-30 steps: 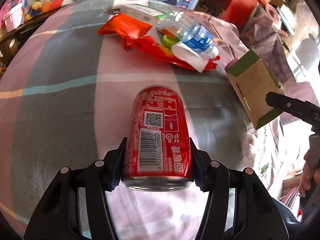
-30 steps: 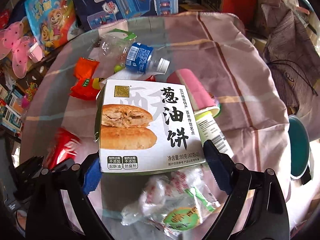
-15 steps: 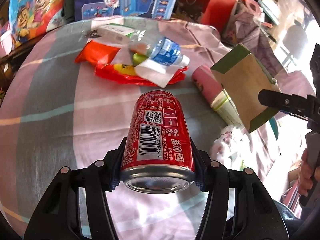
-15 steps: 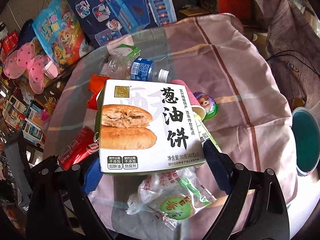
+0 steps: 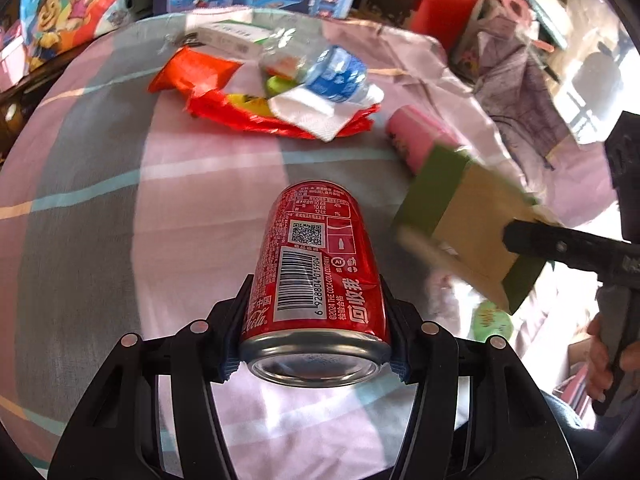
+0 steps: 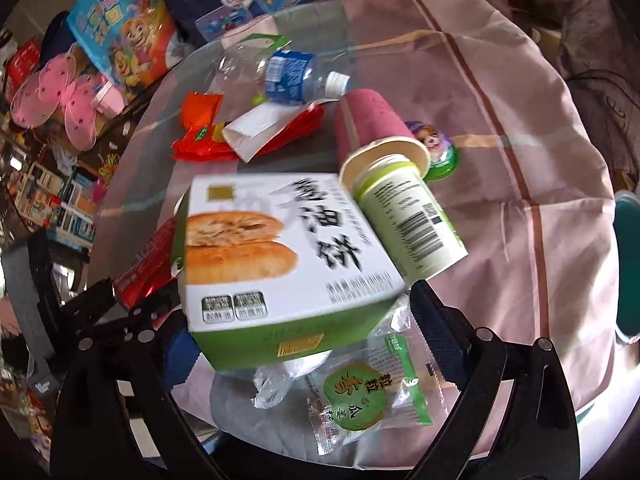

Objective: Collect trash
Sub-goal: 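Grasp the green-and-white pastry box with the right gripper while the left gripper holds the can, then carry the can and box over the teal bin and open both grippers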

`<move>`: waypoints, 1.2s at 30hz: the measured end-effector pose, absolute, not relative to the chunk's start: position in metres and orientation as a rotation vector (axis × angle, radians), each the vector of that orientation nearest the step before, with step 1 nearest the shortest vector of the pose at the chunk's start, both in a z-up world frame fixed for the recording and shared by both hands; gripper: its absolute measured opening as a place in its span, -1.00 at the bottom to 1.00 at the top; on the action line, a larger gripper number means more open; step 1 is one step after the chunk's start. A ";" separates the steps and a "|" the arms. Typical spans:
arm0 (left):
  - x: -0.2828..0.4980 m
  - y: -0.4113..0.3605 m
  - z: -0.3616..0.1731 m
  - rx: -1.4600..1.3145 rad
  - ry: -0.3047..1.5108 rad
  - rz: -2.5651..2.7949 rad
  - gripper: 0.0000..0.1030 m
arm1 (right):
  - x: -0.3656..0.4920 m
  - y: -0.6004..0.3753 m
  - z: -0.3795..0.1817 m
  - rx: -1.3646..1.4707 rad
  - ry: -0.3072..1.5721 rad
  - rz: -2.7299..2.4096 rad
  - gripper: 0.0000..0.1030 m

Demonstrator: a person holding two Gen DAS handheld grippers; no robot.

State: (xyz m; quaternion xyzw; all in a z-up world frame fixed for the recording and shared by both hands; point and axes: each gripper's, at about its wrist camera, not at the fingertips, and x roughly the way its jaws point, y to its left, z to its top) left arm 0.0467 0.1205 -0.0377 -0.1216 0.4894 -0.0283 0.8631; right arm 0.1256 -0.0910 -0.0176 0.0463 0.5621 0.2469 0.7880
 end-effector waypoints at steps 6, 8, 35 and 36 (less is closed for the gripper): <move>0.049 0.097 -0.027 -0.203 1.001 -0.116 0.12 | 0.127 -0.115 -0.012 0.085 1.144 0.445 0.76; 0.050 0.097 -0.031 -0.211 1.014 -0.112 0.12 | 0.128 -0.121 -0.011 0.097 1.143 0.440 0.76; 0.109 -0.074 0.039 -0.011 0.942 -0.366 0.11 | 0.128 -0.366 0.046 0.370 0.875 0.119 -0.91; 0.119 -0.098 0.036 0.008 0.955 -0.404 0.11 | 0.128 -0.394 0.039 0.389 0.880 0.058 -0.91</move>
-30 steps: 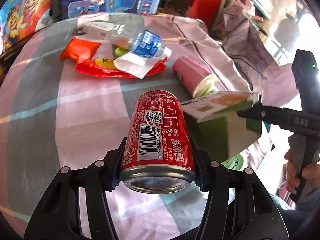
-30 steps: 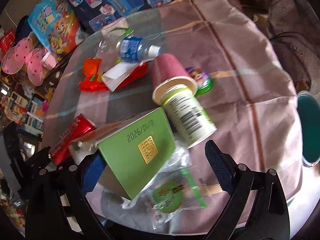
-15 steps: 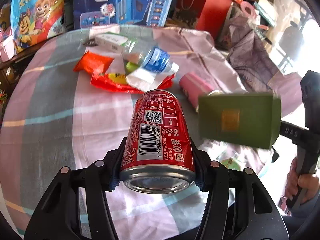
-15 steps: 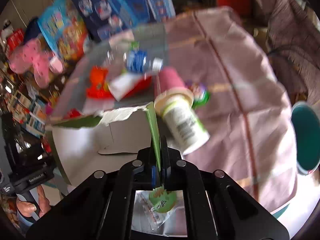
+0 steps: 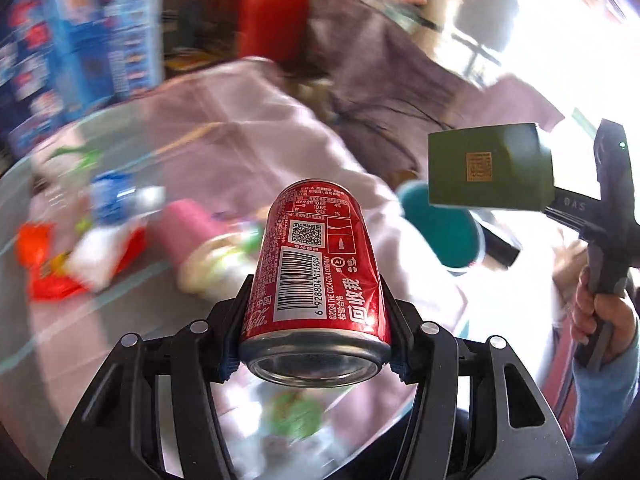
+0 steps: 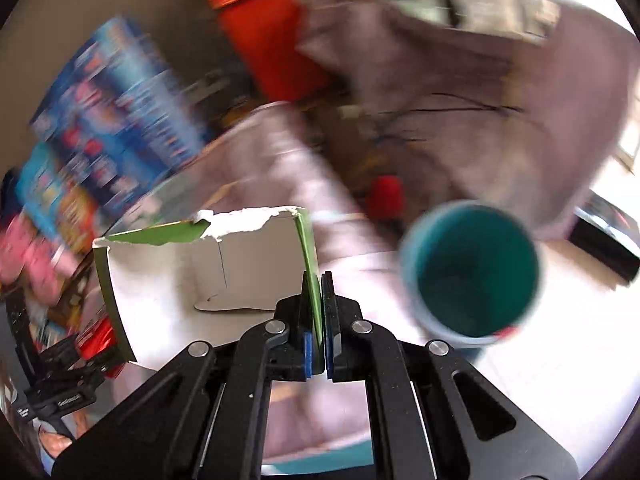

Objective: Collect trash
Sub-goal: 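Carry the can and box over the teal bin and open both grippers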

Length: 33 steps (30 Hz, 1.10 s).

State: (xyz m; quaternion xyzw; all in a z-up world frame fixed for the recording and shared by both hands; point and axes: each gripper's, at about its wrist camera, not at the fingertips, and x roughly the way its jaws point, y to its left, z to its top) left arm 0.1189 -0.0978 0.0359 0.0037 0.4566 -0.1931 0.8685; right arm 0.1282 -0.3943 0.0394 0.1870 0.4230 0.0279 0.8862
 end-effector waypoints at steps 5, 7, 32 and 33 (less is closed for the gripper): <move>0.154 -0.186 0.019 0.097 0.999 -0.517 0.11 | 0.131 -0.478 0.006 0.464 0.925 -0.092 -0.91; 0.168 -0.224 0.009 0.131 1.027 -0.565 0.11 | 0.132 -0.499 -0.009 0.496 0.942 -0.122 -0.91; 0.262 -0.377 -0.106 0.314 1.303 -0.646 0.45 | 0.182 -0.560 -0.116 0.512 1.180 -0.215 -0.90; 0.261 -0.376 -0.106 0.315 1.305 -0.646 0.45 | 0.183 -0.559 -0.117 0.509 1.184 -0.213 -0.89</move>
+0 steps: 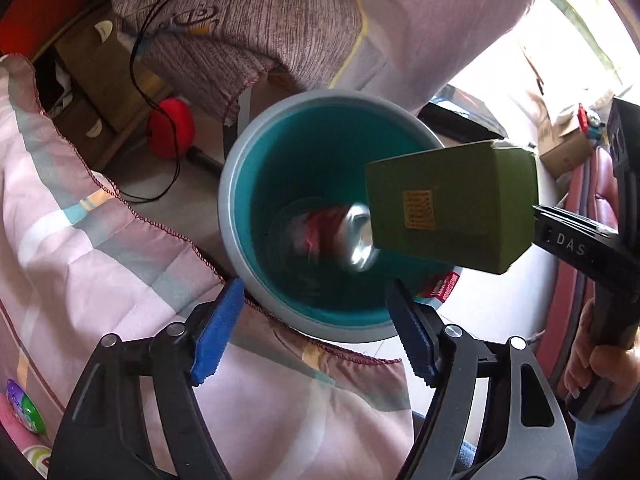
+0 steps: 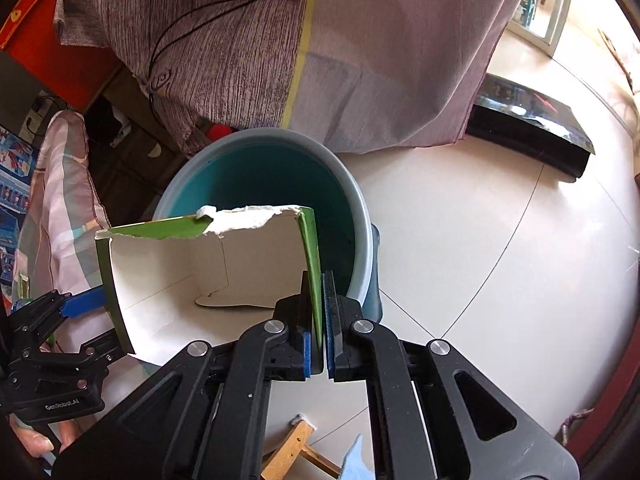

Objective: Collect trash
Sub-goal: 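Carry the can and box over the teal bin and open both grippers, then withdraw both grippers from the bin back toward the table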

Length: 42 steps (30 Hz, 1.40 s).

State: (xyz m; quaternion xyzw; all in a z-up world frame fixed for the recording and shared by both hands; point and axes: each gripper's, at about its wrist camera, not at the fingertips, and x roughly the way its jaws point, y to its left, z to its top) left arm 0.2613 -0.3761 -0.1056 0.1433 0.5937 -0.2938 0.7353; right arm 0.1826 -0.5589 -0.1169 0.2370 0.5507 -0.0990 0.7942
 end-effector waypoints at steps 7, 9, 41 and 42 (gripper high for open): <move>0.260 -0.368 -0.103 0.297 1.303 -0.636 0.57 | 0.186 -0.554 -0.124 0.515 1.203 -0.185 -0.85; 0.258 -0.366 -0.099 0.291 1.293 -0.633 0.60 | 0.187 -0.553 -0.124 0.515 1.208 -0.178 -0.85; 0.229 -0.288 -0.048 0.109 1.213 -0.582 0.83 | 0.178 -0.506 -0.081 0.399 1.219 -0.184 0.70; 0.225 -0.280 -0.043 0.103 1.203 -0.577 0.83 | 0.177 -0.502 -0.077 0.392 1.216 -0.181 0.70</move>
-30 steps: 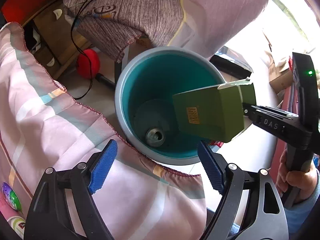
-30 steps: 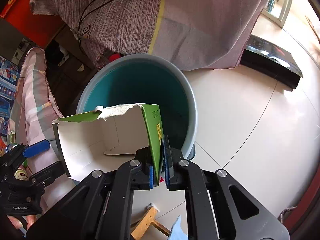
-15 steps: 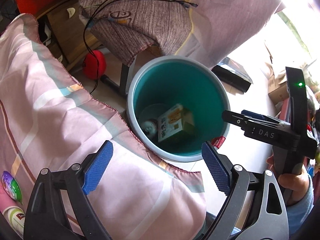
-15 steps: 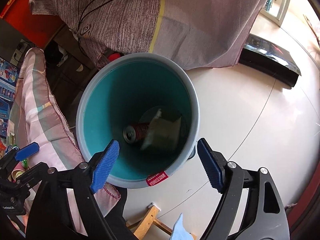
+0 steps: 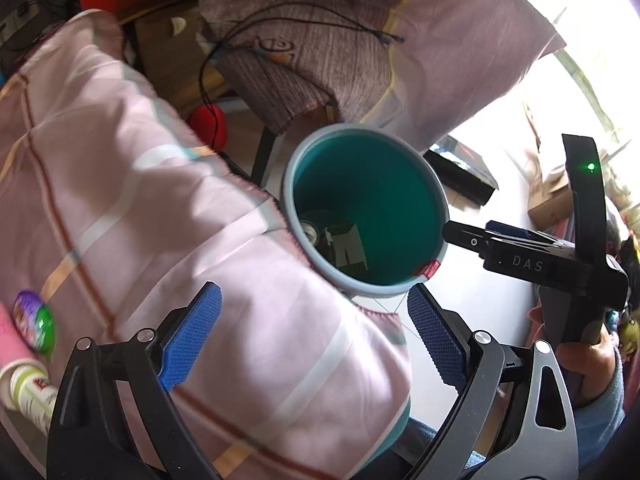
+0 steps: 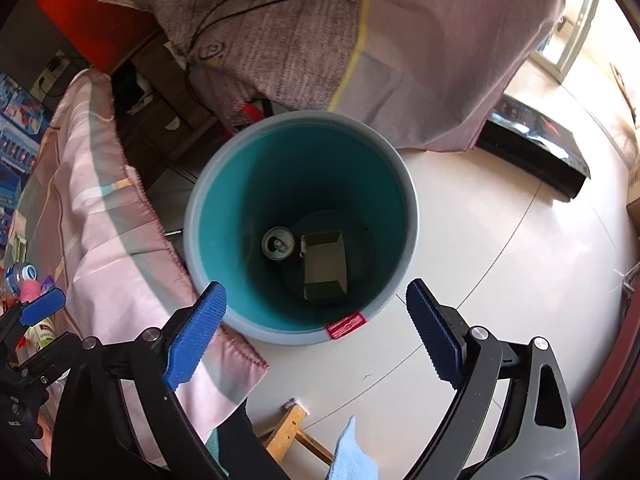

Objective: Collect trash
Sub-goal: 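Withdraw both grippers from the bin back toward the table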

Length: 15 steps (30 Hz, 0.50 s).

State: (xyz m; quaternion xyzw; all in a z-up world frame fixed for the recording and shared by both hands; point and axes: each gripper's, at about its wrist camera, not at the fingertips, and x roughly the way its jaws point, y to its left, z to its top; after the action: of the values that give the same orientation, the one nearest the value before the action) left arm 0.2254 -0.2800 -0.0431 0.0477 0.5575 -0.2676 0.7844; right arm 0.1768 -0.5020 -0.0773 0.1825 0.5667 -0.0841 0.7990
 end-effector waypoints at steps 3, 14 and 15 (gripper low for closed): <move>0.216 -0.260 -0.034 0.087 1.183 -0.563 0.85 | 0.173 -0.484 -0.064 0.369 1.204 -0.161 0.70; 0.175 -0.140 -0.012 -0.003 1.108 -0.467 0.89 | 0.166 -0.380 -0.028 0.249 1.191 -0.034 0.70; 0.173 -0.130 -0.011 -0.012 1.101 -0.458 0.89 | 0.167 -0.369 -0.026 0.233 1.193 -0.022 0.70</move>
State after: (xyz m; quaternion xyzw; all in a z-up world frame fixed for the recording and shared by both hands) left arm 0.1729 -0.1303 -0.0109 -0.0057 0.5186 -0.2158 0.8273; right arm 0.1670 -0.3688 -0.0260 0.1094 0.5606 -0.0102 0.8207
